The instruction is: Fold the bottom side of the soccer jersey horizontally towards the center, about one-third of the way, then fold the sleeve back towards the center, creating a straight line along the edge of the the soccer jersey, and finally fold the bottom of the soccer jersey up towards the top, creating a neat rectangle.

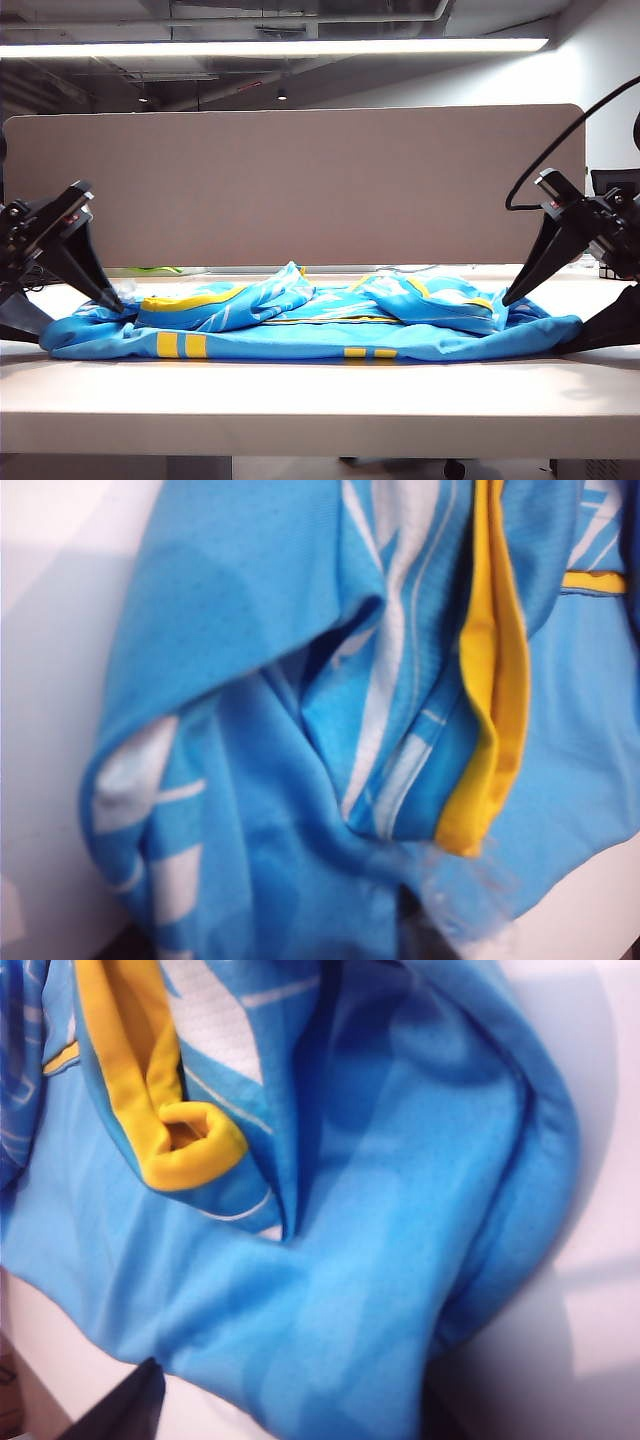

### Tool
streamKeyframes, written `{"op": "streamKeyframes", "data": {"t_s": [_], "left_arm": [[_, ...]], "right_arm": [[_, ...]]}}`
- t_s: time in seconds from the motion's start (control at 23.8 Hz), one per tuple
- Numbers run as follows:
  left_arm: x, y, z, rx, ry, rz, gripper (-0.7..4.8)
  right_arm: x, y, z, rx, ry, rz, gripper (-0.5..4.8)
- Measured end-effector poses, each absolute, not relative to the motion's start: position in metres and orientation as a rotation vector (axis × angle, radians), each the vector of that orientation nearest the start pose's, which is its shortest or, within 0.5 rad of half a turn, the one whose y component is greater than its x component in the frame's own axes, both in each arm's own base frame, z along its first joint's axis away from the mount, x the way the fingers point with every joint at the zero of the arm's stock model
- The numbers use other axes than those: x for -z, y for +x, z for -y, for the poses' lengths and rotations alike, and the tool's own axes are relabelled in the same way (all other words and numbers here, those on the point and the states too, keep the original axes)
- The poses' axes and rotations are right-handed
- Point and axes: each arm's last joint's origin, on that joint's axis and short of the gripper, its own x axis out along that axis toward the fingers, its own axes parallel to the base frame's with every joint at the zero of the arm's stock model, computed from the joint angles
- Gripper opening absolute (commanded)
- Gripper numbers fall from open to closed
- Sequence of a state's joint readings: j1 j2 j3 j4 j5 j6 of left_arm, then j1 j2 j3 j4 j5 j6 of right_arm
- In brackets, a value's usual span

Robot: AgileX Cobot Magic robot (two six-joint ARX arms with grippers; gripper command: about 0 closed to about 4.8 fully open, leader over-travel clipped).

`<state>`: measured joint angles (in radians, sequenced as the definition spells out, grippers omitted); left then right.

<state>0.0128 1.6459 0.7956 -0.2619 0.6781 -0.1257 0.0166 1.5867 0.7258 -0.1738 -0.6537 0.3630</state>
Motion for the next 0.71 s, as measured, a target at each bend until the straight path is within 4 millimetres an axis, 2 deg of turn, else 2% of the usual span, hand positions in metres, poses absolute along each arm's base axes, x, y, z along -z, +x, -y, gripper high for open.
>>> {"op": "streamKeyframes", "data": {"t_s": [0.13, 0.21, 0.29, 0.34, 0.38, 0.42, 0.59, 0.71], "left_arm": [[-0.141, 0.287, 0.015, 0.527, -0.491, -1.104, 1.65], [-0.139, 0.287, 0.014, 0.506, -0.481, -1.107, 1.06], [-0.137, 0.287, 0.014, 0.495, -0.477, -1.107, 0.43], [-0.137, 0.287, 0.014, 0.493, -0.471, -1.100, -0.07], [-0.136, 0.288, 0.016, 0.488, -0.458, -1.091, -0.06], [-0.136, 0.289, 0.016, 0.490, -0.456, -1.082, -0.06], [-0.138, 0.288, 0.017, 0.483, -0.461, -1.085, -0.06], [-0.148, 0.276, 0.016, 0.475, -0.446, -1.118, -0.06]], "right_arm": [[-0.142, 0.275, -0.022, -0.396, 0.634, -1.111, 2.32], [-0.142, 0.276, -0.022, -0.385, 0.629, -1.110, 1.76], [-0.141, 0.276, -0.024, -0.369, 0.615, -1.110, 1.05], [-0.140, 0.276, -0.023, -0.360, 0.607, -1.106, 0.26], [-0.139, 0.276, -0.024, -0.352, 0.602, -1.103, -0.03], [-0.138, 0.276, -0.025, -0.349, 0.594, -1.099, -0.08], [-0.141, 0.275, -0.025, -0.351, 0.590, -1.090, -0.08], [-0.153, 0.268, -0.024, -0.363, 0.571, -1.082, -0.08]]}}
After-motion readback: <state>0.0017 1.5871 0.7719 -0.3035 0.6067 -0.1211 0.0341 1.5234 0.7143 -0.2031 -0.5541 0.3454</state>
